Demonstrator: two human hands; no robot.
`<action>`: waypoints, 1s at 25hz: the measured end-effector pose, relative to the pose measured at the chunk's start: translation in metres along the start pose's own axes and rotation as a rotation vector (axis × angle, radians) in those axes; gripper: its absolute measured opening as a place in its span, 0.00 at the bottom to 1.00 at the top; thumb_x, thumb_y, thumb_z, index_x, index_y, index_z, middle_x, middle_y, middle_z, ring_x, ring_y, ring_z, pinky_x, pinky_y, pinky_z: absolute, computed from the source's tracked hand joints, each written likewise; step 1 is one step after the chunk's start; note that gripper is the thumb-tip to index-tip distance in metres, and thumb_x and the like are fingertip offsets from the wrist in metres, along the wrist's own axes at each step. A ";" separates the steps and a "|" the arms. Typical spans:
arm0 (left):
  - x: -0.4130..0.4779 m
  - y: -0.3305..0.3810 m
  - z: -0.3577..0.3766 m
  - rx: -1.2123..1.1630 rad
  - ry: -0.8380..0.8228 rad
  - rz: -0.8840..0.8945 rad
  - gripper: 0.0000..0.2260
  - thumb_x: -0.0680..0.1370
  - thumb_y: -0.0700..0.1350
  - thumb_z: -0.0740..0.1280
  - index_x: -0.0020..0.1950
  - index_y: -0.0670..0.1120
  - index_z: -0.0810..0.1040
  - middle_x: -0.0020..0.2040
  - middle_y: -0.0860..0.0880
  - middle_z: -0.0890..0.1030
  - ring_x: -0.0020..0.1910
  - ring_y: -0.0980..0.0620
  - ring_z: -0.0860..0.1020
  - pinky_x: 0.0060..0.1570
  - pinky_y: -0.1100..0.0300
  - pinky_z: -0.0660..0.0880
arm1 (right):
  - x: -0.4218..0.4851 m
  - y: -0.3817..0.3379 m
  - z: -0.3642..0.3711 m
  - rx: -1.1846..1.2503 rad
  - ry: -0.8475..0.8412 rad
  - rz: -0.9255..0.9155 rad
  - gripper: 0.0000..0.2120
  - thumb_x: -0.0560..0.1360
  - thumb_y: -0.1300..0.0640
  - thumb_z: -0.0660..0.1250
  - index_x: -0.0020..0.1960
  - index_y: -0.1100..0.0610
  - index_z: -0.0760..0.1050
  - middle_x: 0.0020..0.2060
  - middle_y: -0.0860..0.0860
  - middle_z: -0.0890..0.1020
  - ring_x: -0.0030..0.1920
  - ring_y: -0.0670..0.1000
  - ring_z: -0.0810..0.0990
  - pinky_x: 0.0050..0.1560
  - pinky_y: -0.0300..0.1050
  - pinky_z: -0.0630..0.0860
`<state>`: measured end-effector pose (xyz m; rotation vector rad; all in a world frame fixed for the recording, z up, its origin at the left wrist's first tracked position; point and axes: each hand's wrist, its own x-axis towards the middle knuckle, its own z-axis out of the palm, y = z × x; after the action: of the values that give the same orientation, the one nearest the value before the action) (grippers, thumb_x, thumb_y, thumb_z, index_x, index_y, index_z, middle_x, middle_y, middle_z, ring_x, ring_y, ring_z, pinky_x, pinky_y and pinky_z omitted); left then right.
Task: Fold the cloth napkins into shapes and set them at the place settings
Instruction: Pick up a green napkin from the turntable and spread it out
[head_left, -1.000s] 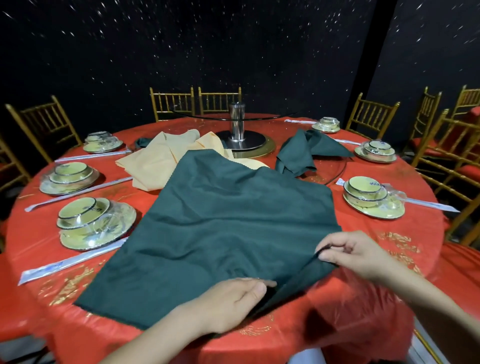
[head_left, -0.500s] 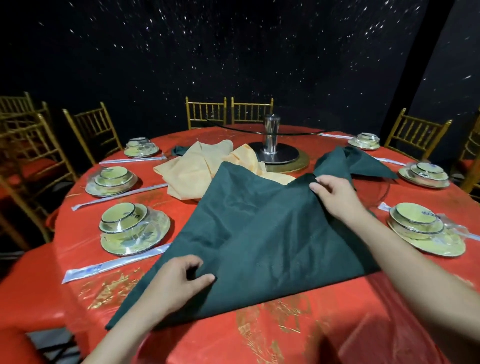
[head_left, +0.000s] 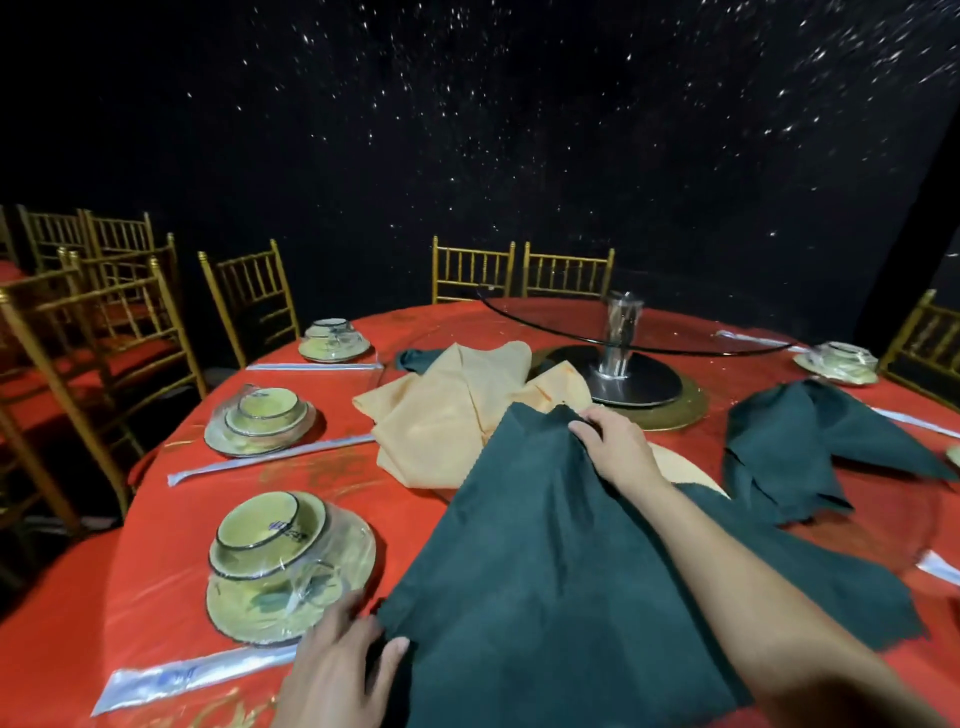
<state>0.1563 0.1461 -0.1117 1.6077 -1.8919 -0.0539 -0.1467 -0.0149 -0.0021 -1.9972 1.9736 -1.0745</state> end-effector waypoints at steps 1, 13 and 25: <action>0.003 -0.004 0.000 -0.018 0.027 0.008 0.23 0.72 0.66 0.56 0.34 0.51 0.80 0.46 0.48 0.82 0.40 0.54 0.81 0.37 0.64 0.76 | 0.009 -0.002 0.008 -0.024 0.007 -0.009 0.08 0.79 0.51 0.61 0.50 0.53 0.77 0.50 0.53 0.80 0.54 0.59 0.77 0.51 0.51 0.73; 0.003 -0.008 0.007 -0.067 -0.033 -0.060 0.38 0.55 0.37 0.80 0.61 0.56 0.73 0.45 0.54 0.80 0.39 0.59 0.79 0.40 0.72 0.68 | 0.034 -0.004 0.046 -0.225 0.027 -0.020 0.18 0.76 0.43 0.63 0.61 0.51 0.68 0.57 0.52 0.74 0.54 0.57 0.75 0.60 0.53 0.66; -0.008 0.050 -0.003 -0.088 0.045 0.523 0.16 0.77 0.63 0.55 0.46 0.57 0.78 0.46 0.61 0.77 0.44 0.63 0.75 0.47 0.74 0.69 | -0.193 0.122 -0.084 -0.380 0.158 -0.415 0.18 0.76 0.35 0.54 0.52 0.47 0.72 0.49 0.51 0.81 0.51 0.49 0.75 0.53 0.46 0.65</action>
<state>0.1146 0.1665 -0.0917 1.0081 -2.1807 0.1191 -0.2723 0.1772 -0.0822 -2.6911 2.0128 -1.0153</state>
